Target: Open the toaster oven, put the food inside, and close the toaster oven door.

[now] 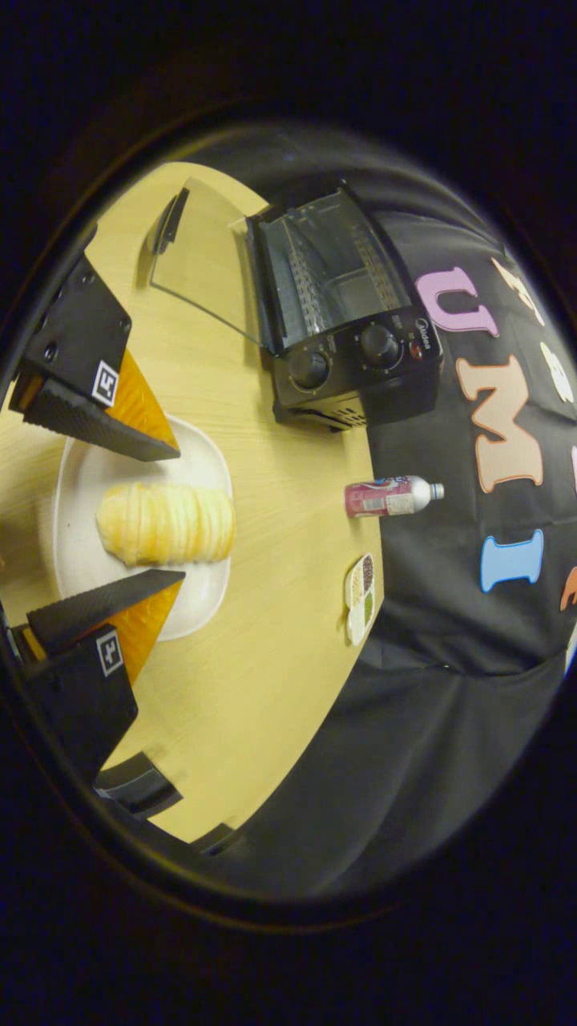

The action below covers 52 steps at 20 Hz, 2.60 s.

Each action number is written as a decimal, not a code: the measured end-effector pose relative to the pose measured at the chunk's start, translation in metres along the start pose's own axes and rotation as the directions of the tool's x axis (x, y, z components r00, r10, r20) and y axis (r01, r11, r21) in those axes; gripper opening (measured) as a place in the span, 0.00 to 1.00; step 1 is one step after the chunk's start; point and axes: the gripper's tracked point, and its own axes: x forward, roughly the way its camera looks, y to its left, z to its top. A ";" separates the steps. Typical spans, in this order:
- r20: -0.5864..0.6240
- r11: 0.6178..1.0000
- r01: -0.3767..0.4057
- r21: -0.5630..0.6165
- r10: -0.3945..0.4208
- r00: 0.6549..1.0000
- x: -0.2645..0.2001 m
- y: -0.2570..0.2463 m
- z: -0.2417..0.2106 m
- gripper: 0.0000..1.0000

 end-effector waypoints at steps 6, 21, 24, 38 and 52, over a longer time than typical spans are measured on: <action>-0.005 1.000 -0.001 0.029 0.001 1.000 0.000 0.005 0.000 0.53; 0.175 0.778 -0.519 0.355 0.490 0.854 -0.085 0.171 0.059 0.46; 0.197 0.678 -0.593 0.435 0.571 0.797 -0.085 0.216 0.076 0.46; 0.268 0.782 -0.401 0.477 0.304 0.914 0.034 0.298 0.140 0.46; 0.251 0.860 -0.306 0.409 0.216 0.944 0.084 0.296 0.157 0.64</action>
